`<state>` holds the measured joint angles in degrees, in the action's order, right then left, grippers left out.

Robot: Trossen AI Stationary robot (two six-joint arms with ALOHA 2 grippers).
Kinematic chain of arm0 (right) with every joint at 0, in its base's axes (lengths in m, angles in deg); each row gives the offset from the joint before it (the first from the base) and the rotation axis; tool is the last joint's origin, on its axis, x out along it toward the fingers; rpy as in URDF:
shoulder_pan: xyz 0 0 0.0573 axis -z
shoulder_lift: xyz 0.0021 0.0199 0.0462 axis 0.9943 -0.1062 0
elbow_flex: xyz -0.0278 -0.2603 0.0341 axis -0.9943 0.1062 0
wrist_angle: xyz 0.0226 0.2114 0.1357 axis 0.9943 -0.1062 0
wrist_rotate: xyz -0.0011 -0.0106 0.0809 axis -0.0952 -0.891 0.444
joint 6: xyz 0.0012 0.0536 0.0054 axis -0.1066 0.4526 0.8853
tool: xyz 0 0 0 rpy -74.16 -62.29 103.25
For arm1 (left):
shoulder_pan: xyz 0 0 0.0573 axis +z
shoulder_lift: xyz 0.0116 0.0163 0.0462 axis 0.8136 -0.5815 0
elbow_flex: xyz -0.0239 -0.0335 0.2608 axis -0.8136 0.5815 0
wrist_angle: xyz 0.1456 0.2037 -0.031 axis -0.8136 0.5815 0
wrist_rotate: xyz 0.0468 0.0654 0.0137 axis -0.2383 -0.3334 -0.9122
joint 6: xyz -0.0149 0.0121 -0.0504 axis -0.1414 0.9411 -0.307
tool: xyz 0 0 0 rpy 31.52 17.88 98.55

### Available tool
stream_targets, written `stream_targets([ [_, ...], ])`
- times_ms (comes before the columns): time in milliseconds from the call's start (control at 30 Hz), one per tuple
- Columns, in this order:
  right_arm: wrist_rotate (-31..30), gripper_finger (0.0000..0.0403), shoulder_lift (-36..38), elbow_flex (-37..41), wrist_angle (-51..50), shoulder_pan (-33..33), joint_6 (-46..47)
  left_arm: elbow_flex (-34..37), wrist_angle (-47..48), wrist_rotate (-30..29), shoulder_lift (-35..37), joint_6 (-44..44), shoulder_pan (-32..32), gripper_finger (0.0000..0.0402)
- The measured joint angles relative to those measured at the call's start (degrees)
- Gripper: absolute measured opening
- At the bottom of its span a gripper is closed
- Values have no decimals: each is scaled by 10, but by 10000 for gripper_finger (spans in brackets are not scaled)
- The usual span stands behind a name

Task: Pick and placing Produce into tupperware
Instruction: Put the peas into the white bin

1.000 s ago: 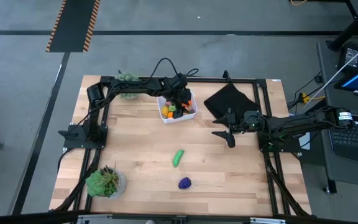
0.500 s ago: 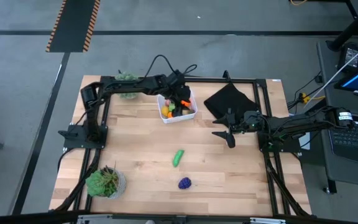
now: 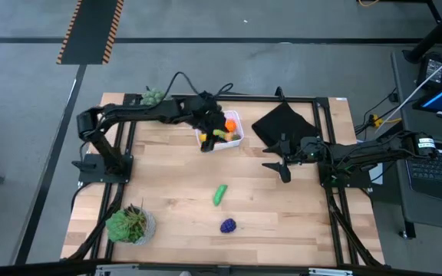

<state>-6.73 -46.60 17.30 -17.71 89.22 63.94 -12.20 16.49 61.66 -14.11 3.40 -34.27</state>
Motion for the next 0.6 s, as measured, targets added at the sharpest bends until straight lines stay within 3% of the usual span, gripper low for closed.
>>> stream_targets([
  [400, 1, 281, 0, 0, 38, -19, -43, 280, -238, -51, 197, -108, -103, 185],
  [600, 1, 281, 0, 0, 92, -48, -62, 392, -334, -142, 272, -140, -171, 190],
])
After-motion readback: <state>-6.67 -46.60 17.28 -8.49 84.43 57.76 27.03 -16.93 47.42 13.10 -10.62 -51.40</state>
